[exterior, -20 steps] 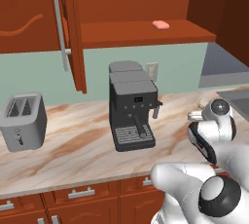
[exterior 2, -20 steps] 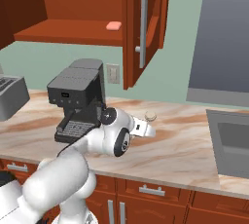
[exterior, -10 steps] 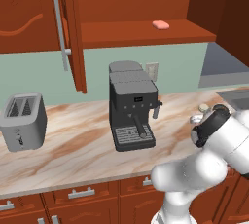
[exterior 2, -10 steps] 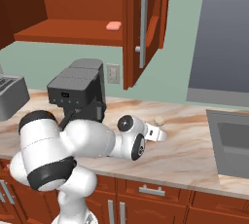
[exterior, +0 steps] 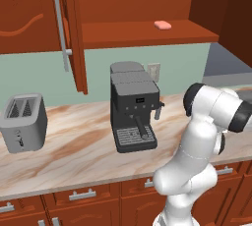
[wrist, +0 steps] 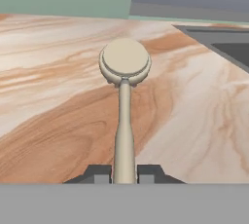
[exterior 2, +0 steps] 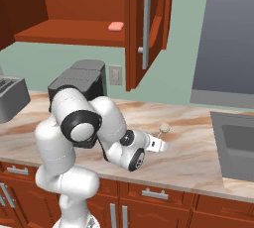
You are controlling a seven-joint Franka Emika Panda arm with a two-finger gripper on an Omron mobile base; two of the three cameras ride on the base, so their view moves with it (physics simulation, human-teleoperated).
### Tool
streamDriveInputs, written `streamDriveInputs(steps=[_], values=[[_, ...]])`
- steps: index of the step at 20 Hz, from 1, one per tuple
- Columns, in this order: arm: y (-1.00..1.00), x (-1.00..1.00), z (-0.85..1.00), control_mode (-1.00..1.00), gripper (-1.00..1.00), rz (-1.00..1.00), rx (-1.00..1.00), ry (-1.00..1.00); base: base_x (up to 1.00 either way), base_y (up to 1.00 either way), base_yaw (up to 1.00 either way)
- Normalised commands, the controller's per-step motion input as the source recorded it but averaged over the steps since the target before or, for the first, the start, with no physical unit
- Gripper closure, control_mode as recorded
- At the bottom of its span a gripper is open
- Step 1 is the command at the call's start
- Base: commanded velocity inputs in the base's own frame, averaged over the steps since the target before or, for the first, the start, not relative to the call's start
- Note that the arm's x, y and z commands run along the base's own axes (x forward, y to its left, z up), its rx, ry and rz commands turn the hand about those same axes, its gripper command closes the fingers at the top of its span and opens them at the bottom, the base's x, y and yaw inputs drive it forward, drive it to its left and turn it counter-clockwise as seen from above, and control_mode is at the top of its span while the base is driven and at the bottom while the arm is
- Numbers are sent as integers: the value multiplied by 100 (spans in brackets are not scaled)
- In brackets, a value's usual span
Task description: Locate and retrieve the dish brush and bar soap from the cabinet. Place them next to the sink.
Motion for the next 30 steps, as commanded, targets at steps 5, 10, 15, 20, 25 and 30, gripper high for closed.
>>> streamDriveInputs(steps=[5, 10, 15, 20, 25, 30], values=[[-23, 15, 0, -100, 100, 0, 2, 0, 0, 0, 0], [-25, 12, 0, -100, -100, 0, 0, 0, 0, 0, 0], [-36, 26, 0, -100, -100, 0, 2, 0, 0, 0, 0], [-31, 12, 0, -100, -100, 0, 1, 0, 0, 0, 0], [-3, -13, 21, -100, -100, -4, 14, 5, 0, 0, 0], [7, -21, 62, -100, -100, -10, 15, 5, 0, 0, 0]])
